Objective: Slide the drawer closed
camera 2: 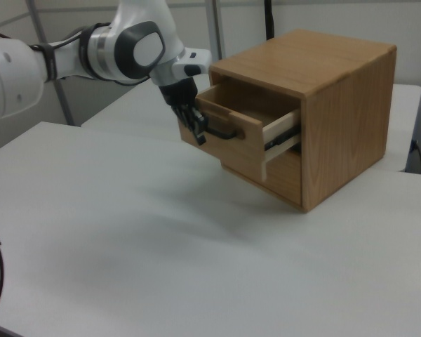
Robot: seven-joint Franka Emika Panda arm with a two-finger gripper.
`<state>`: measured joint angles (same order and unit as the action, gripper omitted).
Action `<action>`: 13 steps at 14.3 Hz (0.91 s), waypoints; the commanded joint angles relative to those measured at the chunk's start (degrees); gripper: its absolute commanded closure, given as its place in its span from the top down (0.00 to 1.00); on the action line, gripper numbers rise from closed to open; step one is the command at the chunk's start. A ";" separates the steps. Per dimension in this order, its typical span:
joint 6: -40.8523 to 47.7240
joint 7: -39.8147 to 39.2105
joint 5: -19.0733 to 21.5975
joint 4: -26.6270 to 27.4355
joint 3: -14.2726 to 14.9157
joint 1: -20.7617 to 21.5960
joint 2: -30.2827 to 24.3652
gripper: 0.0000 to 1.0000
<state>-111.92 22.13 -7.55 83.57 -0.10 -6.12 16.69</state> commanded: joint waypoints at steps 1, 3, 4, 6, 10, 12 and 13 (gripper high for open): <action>-4.78 -0.51 -0.89 -5.69 0.19 -0.83 4.75 0.00; -8.12 -0.34 -0.89 -6.39 0.19 -0.91 6.16 0.00; -9.62 -0.34 -0.89 -7.09 0.19 -0.91 6.69 0.00; -13.48 -0.34 -0.89 -8.24 1.06 -0.91 8.35 0.00; -21.84 -0.34 -0.89 -8.51 3.00 -0.91 10.29 0.00; -24.83 -0.34 -0.89 -8.51 3.09 -1.26 10.73 0.00; -25.27 -0.34 -0.89 -8.42 3.09 -1.61 10.73 0.00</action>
<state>-134.55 22.13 -7.66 77.12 2.19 -7.33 26.37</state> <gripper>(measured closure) 0.991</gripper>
